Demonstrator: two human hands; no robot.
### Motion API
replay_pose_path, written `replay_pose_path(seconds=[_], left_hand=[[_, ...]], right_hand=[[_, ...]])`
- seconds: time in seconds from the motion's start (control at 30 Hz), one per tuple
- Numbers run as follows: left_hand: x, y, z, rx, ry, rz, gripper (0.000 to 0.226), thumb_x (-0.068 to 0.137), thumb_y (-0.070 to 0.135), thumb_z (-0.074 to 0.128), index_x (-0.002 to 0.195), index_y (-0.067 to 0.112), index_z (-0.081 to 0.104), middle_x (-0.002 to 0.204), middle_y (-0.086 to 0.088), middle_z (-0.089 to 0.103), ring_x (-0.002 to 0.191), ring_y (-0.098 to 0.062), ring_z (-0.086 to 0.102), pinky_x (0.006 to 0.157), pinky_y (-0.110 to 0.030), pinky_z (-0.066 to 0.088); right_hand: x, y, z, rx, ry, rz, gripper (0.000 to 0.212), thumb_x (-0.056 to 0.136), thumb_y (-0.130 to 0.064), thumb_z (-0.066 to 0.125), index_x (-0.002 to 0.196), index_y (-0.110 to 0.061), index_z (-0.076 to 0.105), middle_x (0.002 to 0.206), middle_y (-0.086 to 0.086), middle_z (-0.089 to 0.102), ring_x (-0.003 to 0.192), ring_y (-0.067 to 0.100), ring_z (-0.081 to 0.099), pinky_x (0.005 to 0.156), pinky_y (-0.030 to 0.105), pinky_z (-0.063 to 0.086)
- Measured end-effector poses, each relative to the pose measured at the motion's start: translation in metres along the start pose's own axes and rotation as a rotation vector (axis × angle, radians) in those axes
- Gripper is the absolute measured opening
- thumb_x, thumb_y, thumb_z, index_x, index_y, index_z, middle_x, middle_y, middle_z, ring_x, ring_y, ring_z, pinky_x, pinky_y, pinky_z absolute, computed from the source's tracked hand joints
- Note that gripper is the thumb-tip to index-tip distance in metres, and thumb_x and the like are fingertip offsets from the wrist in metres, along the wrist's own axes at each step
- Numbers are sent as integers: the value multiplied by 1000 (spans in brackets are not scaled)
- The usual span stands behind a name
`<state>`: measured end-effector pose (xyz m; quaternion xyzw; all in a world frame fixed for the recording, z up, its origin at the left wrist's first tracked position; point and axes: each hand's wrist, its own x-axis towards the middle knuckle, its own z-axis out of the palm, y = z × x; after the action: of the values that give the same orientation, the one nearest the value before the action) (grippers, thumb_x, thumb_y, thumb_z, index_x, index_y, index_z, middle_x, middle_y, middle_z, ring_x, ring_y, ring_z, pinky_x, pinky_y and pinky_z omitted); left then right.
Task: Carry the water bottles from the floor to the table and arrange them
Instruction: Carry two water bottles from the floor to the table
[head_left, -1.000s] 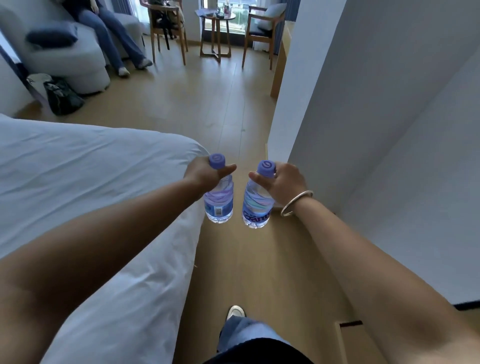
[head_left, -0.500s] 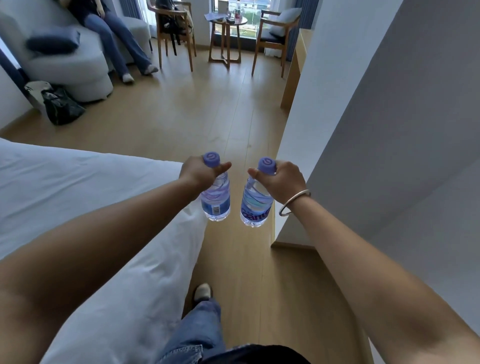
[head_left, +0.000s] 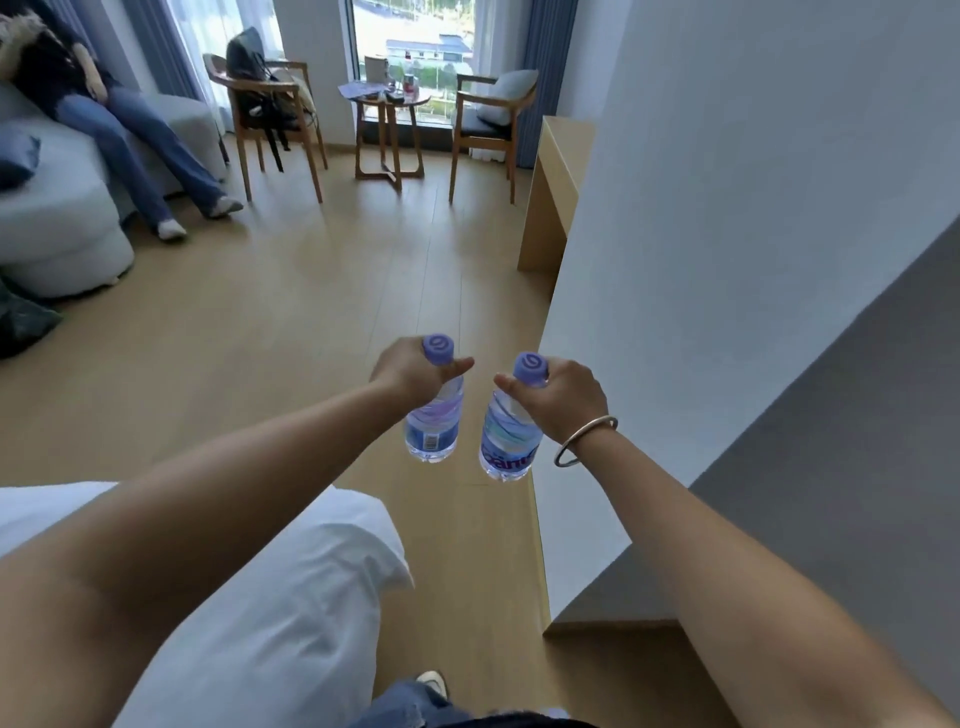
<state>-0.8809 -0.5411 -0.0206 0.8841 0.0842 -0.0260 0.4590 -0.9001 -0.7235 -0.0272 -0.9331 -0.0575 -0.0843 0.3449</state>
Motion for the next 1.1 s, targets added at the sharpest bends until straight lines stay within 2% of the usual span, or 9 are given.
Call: replay_pose_path(seconds=[0.07, 0.2, 0.43, 0.57, 0.63, 0.73, 0.93, 1.03, 1.1], left_hand=[[33, 9, 0, -2, -17, 5, 32, 74, 49, 72, 72, 17, 63, 68, -1, 62, 71, -21, 56, 60, -26, 39], [93, 15, 7, -3, -34, -16, 36, 73, 50, 72, 82, 15, 66, 82, -6, 67, 79, -23, 60, 71, -32, 48], [203, 22, 26, 9, -76, -62, 36, 72, 50, 73, 79, 15, 65, 84, -7, 68, 79, -22, 61, 74, -33, 50], [276, 33, 30, -12, -57, -73, 37, 73, 46, 73, 64, 15, 55, 69, -5, 57, 66, -20, 51, 64, -31, 43], [308, 38, 30, -26, -44, -95, 40, 74, 44, 73, 60, 15, 50, 67, -4, 53, 64, -19, 46, 62, -29, 38], [352, 42, 28, -54, -8, -132, 37, 74, 44, 73, 70, 12, 55, 71, -5, 55, 69, -20, 49, 66, -31, 41], [429, 41, 22, -102, 68, -221, 44, 72, 47, 74, 91, 7, 68, 97, -14, 70, 95, -29, 64, 88, -40, 50], [475, 40, 16, -104, 82, -234, 43, 72, 49, 74, 90, 10, 67, 99, -12, 69, 96, -28, 63, 89, -39, 50], [508, 38, 13, -88, 67, -213, 46, 71, 49, 74, 89, 7, 68, 92, -12, 69, 87, -26, 63, 84, -38, 50]], right_hand=[[30, 5, 3, 16, 28, 8, 43, 80, -51, 63, 53, -22, 43, 56, 1, 50, 53, 18, 45, 49, 20, 30], [87, 20, 16, 14, 26, 40, 45, 80, -52, 62, 51, -26, 40, 53, -3, 48, 50, 10, 42, 47, 18, 29], [203, 53, 50, 16, -47, 71, 50, 79, -54, 62, 48, -23, 38, 47, -6, 43, 51, 17, 43, 46, 22, 29], [277, 66, 68, 9, -89, 54, 52, 79, -54, 61, 48, -22, 35, 48, -5, 41, 53, 18, 42, 47, 25, 28], [313, 70, 72, 22, -114, 31, 50, 81, -53, 60, 50, -21, 38, 49, -3, 42, 54, 18, 42, 50, 27, 31], [367, 73, 74, 16, -118, 3, 46, 82, -53, 59, 58, -14, 51, 56, 4, 52, 56, 20, 46, 53, 29, 37], [454, 82, 87, -6, -149, -14, 49, 83, -53, 57, 69, -6, 63, 65, 12, 63, 61, 22, 53, 56, 33, 43], [495, 85, 98, -4, -168, -2, 49, 82, -53, 57, 70, -5, 63, 66, 12, 62, 63, 24, 54, 60, 36, 47], [524, 85, 108, -13, -176, 5, 50, 82, -53, 58, 67, -6, 61, 65, 11, 61, 62, 24, 53, 59, 36, 46]])
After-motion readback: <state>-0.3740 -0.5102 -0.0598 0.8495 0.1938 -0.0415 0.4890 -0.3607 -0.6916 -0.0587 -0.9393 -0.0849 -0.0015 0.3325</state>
